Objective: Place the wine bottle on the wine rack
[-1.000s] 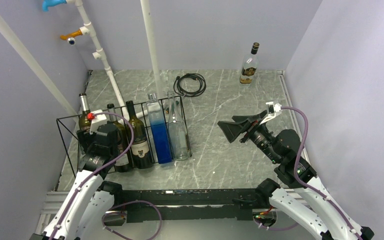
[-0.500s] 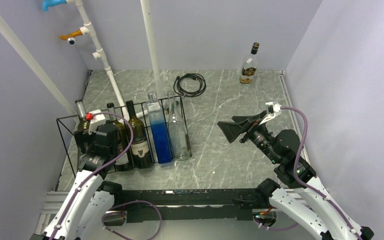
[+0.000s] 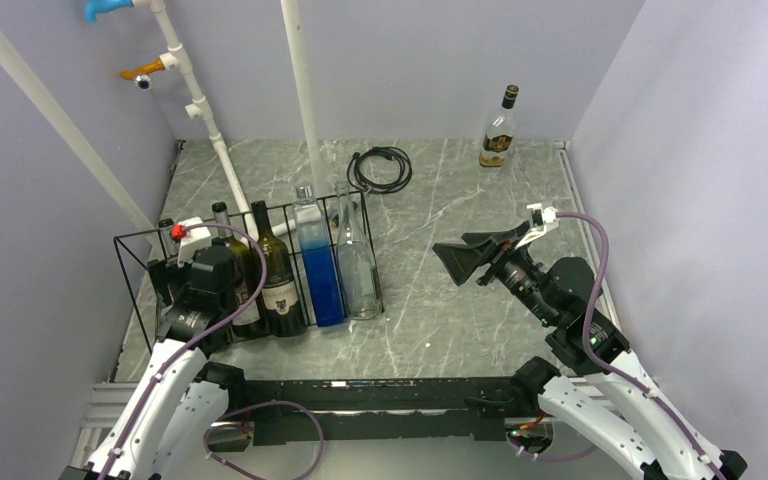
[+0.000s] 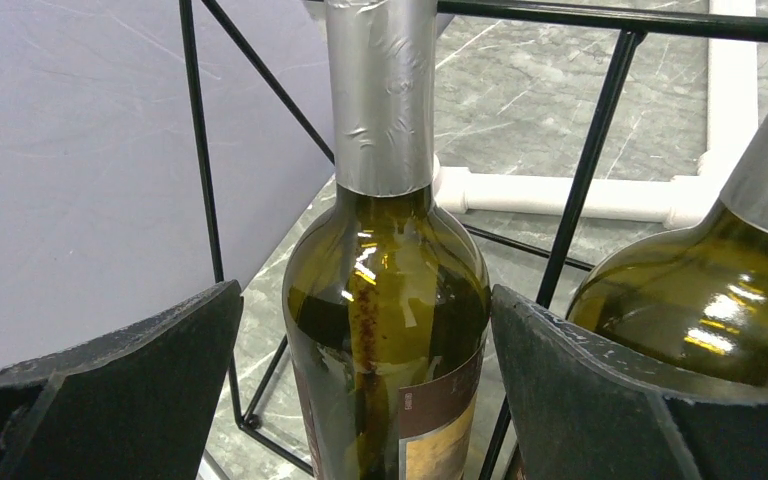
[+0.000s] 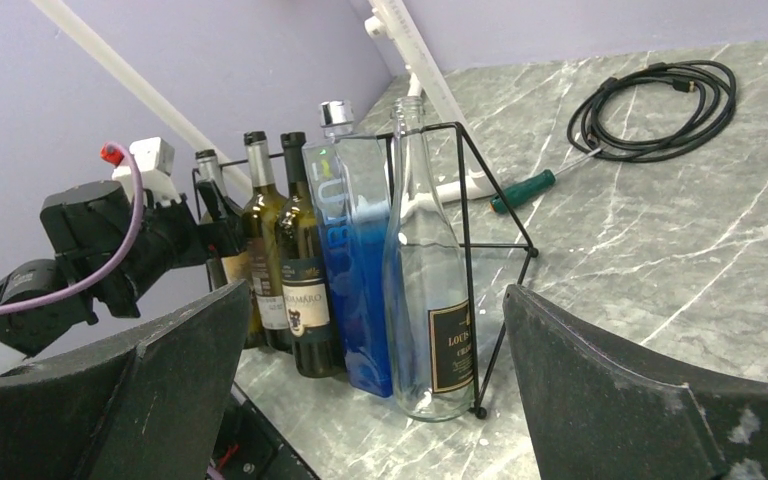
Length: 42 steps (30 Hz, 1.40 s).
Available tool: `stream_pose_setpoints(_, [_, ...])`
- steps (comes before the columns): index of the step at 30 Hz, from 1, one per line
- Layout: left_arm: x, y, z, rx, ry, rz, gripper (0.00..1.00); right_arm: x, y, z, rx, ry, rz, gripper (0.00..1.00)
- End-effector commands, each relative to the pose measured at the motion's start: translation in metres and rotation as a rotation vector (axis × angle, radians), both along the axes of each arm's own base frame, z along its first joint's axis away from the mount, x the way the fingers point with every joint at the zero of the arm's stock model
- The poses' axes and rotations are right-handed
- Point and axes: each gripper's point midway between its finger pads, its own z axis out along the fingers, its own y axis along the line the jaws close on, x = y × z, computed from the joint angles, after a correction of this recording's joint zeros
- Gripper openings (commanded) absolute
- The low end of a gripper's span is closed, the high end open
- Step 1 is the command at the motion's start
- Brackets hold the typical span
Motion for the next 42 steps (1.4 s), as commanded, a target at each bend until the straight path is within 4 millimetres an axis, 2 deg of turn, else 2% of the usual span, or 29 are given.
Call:
stream_pose_setpoints(1, [0.013, -0.011, 0.016, -0.06, -0.086, -0.045, 0.99, 0.003, 0.0, 0.013, 0.029, -0.045, -0.011, 1.0])
stream_pose_setpoints(6, [0.009, -0.009, 0.029, -0.071, -0.133, -0.036, 0.99, 0.004, 0.001, 0.013, 0.031, -0.04, -0.005, 1.0])
stream_pose_setpoints(13, [-0.002, -0.009, 0.057, -0.153, -0.284, -0.015, 1.0, 0.004, 0.004, 0.01, 0.029, -0.024, 0.004, 1.0])
stream_pose_setpoints(15, [-0.003, -0.014, 0.07, -0.209, -0.34, -0.033, 1.0, 0.003, 0.004, 0.011, 0.025, -0.02, 0.005, 1.0])
stream_pose_setpoints(19, [0.0, -0.032, 0.107, -0.357, -0.475, -0.109, 1.0, 0.003, 0.002, 0.013, 0.026, -0.018, -0.004, 1.0])
stream_pose_setpoints(22, [0.016, -0.066, 0.145, -0.452, -0.565, -0.311, 0.97, 0.005, 0.003, 0.012, 0.036, -0.013, -0.006, 1.0])
stream_pose_setpoints(26, [0.043, -0.124, 0.194, -0.524, -0.663, -0.645, 0.89, 0.007, 0.007, 0.008, 0.033, 0.005, 0.005, 1.0])
stream_pose_setpoints(29, [0.06, -0.168, 0.213, -0.587, -0.663, -0.858, 0.93, 0.008, 0.009, 0.007, 0.033, 0.017, 0.009, 1.0])
stream_pose_setpoints(32, [0.075, -0.209, 0.224, -0.625, -0.632, -1.025, 0.95, 0.009, 0.01, 0.006, 0.031, 0.026, 0.01, 1.0])
stream_pose_setpoints(34, [0.081, -0.237, 0.225, -0.6, -0.6, -1.112, 0.95, 0.01, 0.01, 0.006, 0.028, 0.031, 0.005, 1.0])
stream_pose_setpoints(37, [0.082, -0.281, 0.215, -0.498, -0.536, -1.232, 0.95, 0.013, 0.011, 0.001, 0.013, 0.049, -0.004, 1.0])
stream_pose_setpoints(40, [0.075, -0.317, 0.183, -0.406, -0.458, -1.34, 0.94, 0.02, 0.013, -0.01, -0.013, 0.075, -0.016, 1.0])
stream_pose_setpoints(42, [0.075, -0.328, 0.162, -0.377, -0.414, -1.375, 0.92, 0.026, 0.013, -0.019, -0.043, 0.095, -0.035, 1.0])
